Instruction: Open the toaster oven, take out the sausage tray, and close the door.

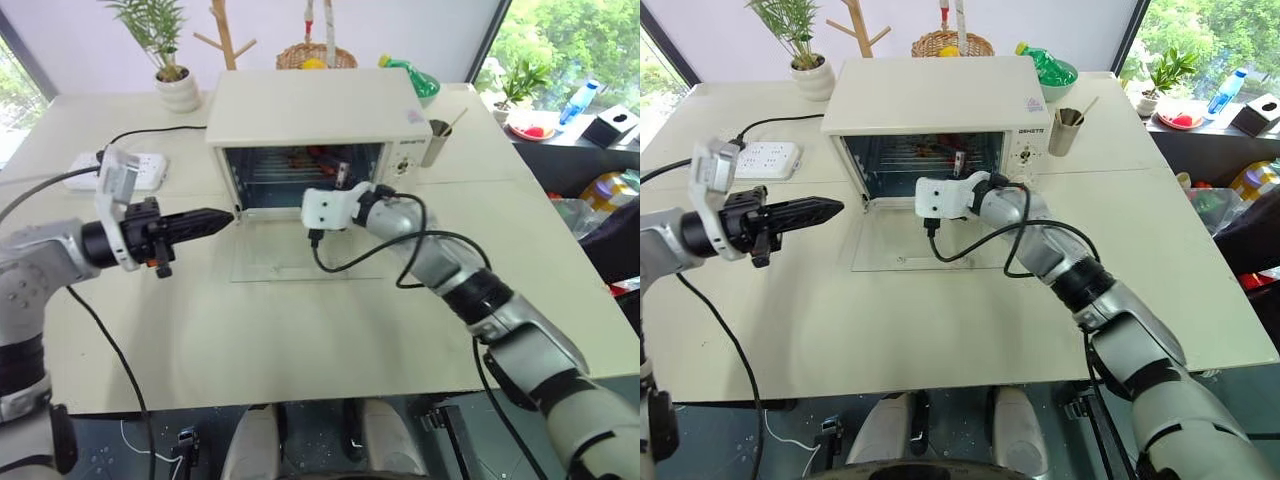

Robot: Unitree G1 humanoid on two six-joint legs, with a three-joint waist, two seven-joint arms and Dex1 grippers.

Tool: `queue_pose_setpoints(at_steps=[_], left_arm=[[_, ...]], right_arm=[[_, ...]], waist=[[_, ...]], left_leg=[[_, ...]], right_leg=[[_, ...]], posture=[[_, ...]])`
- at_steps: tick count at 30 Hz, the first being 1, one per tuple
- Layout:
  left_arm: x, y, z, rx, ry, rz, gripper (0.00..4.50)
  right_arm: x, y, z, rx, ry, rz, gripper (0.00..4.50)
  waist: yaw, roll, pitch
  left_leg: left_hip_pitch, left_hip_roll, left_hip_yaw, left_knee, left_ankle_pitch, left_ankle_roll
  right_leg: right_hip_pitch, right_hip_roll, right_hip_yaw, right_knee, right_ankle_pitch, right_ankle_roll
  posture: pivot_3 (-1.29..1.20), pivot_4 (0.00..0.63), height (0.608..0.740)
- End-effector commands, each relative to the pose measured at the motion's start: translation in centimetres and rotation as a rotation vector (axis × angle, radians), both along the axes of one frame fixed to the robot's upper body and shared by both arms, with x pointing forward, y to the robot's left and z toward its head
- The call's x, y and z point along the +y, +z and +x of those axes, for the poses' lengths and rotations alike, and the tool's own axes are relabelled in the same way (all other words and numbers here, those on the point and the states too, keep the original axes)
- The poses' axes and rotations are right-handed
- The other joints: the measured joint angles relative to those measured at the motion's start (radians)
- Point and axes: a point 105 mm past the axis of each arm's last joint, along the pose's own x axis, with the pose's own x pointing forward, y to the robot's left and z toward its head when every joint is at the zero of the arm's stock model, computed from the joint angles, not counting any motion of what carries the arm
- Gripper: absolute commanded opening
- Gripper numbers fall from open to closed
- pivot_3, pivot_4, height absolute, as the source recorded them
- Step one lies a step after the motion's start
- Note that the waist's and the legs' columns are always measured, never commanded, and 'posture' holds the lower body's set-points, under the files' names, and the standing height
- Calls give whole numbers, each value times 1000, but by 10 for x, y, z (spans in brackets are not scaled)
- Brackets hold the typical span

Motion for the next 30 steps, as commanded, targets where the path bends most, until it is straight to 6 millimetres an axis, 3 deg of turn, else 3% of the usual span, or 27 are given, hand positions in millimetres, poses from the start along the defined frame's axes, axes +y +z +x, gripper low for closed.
queue_pose_setpoints(at_steps=[1,10,20,23,29,30], left_arm=[[2,16,-8,-87,11,28,42],[11,25,7,-236,166,100,42],[5,13,13,-271,195,138,42],[2,11,10,-258,174,128,1314],[1,9,7,-261,171,136,4424],[1,9,7,-261,173,136,4476]], right_arm=[[14,8,6,-76,42,-10,4500],[26,5,28,-97,24,-20,4500],[29,2,42,-119,-11,-57,4500],[29,3,45,-125,-23,-66,4500],[31,4,45,-138,-19,-83,4500],[32,4,45,-142,-18,-84,4500]], waist=[[4,0,0],[-1,0,0],[-3,0,0],[-4,0,0],[-14,0,0],[-16,0,0]], left_leg=[[0,0,0,0,0,0],[0,0,0,-1,1,-2],[0,0,1,-2,1,-2],[0,0,1,-2,1,-2],[0,0,0,-2,1,-2],[0,0,0,-2,1,-2]], right_leg=[[0,0,0,0,0,0],[0,-1,1,0,1,-2],[-1,-1,1,0,1,-2],[-1,-1,1,0,1,-2],[-1,-1,1,0,1,-2],[-1,-1,1,0,1,-2]], posture=[[0,150,740],[0,150,740],[0,150,740],[0,150,740],[0,150,740],[0,150,740]])
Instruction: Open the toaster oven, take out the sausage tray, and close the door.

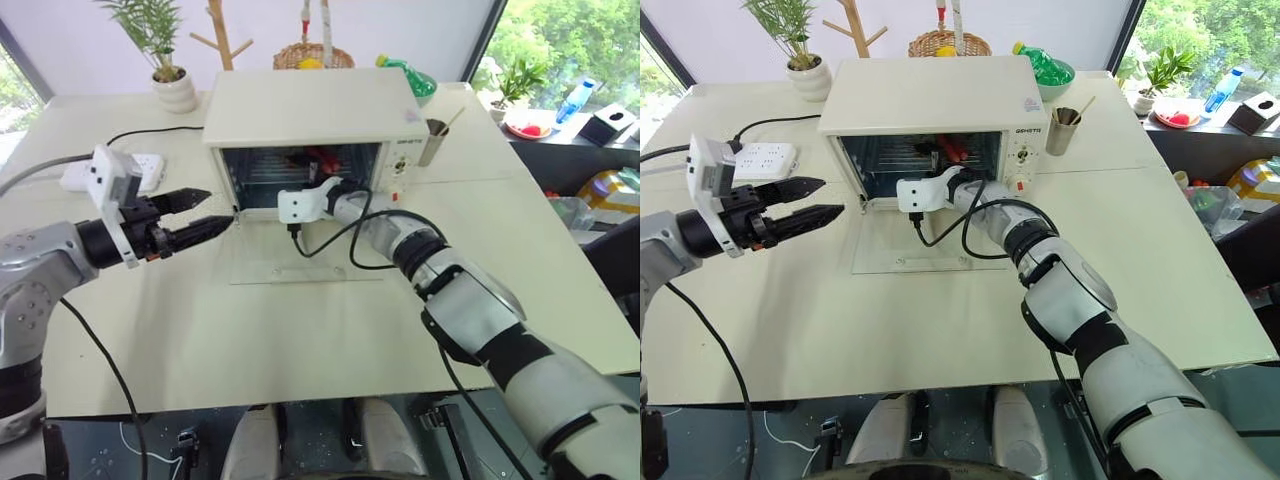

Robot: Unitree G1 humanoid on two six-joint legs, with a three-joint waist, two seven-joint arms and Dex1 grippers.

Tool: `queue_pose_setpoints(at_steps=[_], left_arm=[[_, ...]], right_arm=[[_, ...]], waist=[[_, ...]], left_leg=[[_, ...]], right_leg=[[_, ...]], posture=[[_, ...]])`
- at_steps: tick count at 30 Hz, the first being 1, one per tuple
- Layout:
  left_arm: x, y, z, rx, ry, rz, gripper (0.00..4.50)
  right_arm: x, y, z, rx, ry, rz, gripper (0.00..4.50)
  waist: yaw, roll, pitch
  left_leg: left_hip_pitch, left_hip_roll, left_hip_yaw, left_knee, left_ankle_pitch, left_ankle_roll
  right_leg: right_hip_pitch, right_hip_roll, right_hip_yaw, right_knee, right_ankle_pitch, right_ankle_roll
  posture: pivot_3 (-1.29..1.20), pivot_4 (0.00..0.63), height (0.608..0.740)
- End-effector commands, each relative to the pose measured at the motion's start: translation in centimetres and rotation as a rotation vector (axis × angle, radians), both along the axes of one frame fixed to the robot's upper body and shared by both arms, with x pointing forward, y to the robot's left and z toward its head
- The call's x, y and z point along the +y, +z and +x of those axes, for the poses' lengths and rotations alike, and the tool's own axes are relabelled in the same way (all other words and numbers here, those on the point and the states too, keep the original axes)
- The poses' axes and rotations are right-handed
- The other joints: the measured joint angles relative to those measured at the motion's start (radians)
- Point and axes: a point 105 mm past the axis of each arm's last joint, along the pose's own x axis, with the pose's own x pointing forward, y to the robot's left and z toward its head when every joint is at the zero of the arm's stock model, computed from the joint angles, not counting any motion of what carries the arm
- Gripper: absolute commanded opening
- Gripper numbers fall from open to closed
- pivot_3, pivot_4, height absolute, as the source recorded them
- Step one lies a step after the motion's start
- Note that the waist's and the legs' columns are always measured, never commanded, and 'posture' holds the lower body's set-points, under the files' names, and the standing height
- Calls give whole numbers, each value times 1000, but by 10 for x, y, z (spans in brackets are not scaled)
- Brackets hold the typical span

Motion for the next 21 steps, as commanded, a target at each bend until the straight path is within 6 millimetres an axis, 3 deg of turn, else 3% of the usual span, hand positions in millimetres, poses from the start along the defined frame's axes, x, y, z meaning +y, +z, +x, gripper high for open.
queue_pose_setpoints(at_steps=[1,16,20,21], left_arm=[[-4,11,-4,-64,-14,10,4476],[-1,12,-3,-80,7,15,4476],[-2,12,-3,-80,5,14,4500],[-2,13,-3,-81,5,13,4500]], right_arm=[[9,22,0,-61,23,17,4500],[12,20,7,-104,-47,-25,4500],[14,20,7,-105,-51,-28,3299],[14,19,6,-105,-51,-28,2630]], waist=[[-5,0,0],[-11,0,0],[-11,0,0],[-11,0,0]], left_leg=[[0,0,0,0,0,0],[0,0,-1,-1,0,0],[0,0,-1,-1,0,0],[0,0,-1,-1,0,0]], right_leg=[[0,0,0,0,0,0],[-1,-1,0,0,0,0],[-1,-1,0,0,0,-1],[-1,-1,0,0,0,-1]], posture=[[0,150,740],[0,150,740],[0,150,740],[0,150,740]])
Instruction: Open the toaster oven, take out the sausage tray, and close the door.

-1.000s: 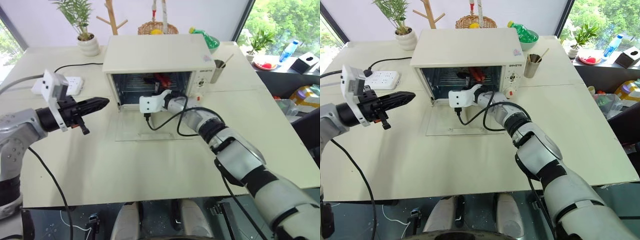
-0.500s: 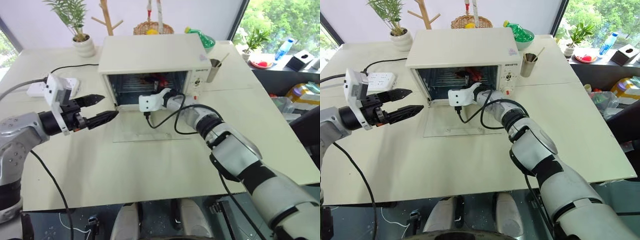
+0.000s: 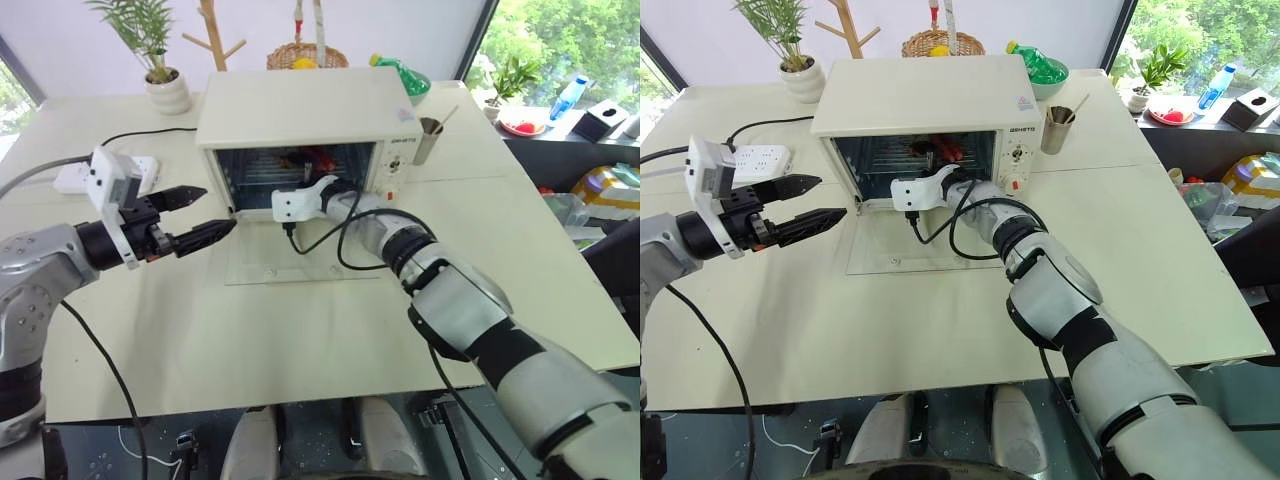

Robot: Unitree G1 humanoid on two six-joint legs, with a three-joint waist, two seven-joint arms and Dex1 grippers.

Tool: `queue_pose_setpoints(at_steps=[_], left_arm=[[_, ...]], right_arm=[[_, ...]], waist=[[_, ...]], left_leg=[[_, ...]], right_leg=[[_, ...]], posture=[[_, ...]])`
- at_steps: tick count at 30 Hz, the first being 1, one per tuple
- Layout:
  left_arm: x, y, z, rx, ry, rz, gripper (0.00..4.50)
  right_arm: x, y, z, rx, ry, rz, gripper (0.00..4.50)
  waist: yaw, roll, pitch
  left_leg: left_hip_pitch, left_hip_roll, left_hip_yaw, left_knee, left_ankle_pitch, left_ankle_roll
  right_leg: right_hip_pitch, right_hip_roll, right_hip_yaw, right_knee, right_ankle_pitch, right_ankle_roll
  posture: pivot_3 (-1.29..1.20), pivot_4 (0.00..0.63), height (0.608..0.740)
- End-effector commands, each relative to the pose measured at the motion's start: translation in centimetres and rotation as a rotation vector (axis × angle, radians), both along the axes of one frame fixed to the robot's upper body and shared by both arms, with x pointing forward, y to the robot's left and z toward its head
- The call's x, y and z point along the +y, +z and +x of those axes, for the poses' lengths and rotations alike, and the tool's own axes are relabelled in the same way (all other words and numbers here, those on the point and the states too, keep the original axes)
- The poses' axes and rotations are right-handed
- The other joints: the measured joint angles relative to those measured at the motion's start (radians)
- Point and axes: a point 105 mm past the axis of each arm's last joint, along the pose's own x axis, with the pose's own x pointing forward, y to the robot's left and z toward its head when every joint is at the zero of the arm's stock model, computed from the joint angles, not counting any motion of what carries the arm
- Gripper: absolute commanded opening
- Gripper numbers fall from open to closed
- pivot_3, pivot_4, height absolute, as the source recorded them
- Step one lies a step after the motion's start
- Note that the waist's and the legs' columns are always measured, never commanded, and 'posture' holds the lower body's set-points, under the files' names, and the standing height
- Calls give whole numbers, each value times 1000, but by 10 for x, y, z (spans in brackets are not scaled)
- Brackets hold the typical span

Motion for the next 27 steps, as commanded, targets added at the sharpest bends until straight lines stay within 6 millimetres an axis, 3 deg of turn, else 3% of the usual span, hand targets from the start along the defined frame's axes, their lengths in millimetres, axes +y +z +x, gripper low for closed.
queue_pose_setpoints(at_steps=[1,5,27], left_arm=[[-2,11,-3,-58,-8,14,4500],[-2,12,-2,-62,-7,9,4500],[-9,15,10,-59,-45,-3,4500]], right_arm=[[9,20,0,-57,19,11,2236],[10,20,0,-58,16,13,51],[19,21,-12,-66,128,57,19]], waist=[[0,0,0],[0,0,0],[-1,0,0]], left_leg=[[0,0,0,0,0,0],[0,0,0,0,0,0],[0,0,0,-1,0,0]], right_leg=[[0,0,0,0,0,0],[0,0,0,0,0,0],[-1,1,0,0,0,0]], posture=[[0,150,740],[0,150,740],[0,150,740]])
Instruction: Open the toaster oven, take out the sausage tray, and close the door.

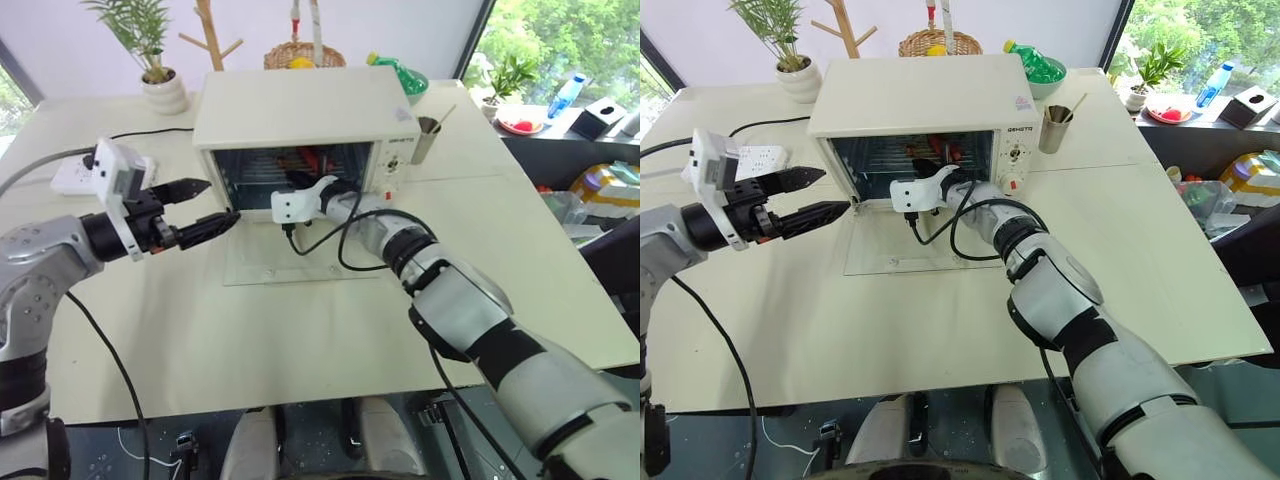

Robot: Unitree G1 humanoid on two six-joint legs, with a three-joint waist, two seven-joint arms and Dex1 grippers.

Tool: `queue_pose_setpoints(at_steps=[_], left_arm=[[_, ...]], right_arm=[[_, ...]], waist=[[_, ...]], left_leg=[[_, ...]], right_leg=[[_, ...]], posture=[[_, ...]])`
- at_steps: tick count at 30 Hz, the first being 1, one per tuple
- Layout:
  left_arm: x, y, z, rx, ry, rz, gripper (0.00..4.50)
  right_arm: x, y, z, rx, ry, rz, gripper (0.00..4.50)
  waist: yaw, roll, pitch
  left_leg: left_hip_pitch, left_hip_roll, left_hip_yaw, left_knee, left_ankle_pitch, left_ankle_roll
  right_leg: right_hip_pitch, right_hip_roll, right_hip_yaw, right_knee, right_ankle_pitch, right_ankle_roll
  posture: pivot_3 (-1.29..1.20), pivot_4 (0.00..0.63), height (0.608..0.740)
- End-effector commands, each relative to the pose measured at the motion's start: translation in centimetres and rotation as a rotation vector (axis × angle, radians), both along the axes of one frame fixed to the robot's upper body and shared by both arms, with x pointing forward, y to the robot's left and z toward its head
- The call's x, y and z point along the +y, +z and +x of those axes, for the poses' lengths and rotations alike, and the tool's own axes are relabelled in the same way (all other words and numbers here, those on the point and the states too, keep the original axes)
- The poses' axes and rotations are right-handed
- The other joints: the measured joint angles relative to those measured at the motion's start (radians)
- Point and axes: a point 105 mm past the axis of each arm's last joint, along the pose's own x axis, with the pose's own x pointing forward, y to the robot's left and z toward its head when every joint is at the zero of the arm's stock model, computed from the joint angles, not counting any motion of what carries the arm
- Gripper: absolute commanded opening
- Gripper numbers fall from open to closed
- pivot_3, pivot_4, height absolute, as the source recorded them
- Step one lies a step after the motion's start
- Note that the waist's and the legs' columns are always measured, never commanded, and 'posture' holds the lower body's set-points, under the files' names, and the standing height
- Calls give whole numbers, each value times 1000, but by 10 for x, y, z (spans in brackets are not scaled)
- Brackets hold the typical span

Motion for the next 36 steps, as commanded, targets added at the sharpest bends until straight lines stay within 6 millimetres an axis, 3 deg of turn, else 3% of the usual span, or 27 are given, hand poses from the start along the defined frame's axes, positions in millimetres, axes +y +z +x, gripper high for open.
queue_pose_setpoints(at_steps=[1,22,36], left_arm=[[-5,9,2,-52,-26,9,4500],[-18,12,27,-62,-119,35,4500],[-18,13,34,-59,-166,57,4500]], right_arm=[[18,19,-10,-45,90,45,19],[-5,8,-42,-32,122,71,19],[-29,-3,-81,-39,152,23,19]], waist=[[0,0,0],[3,0,0],[16,-1,0]], left_leg=[[0,0,0,0,0,0],[0,0,2,0,0,0],[-1,-1,2,2,0,0]], right_leg=[[0,0,0,0,0,0],[0,1,0,0,0,0],[0,1,0,0,0,0]], posture=[[0,150,740],[0,150,740],[0,150,740]])
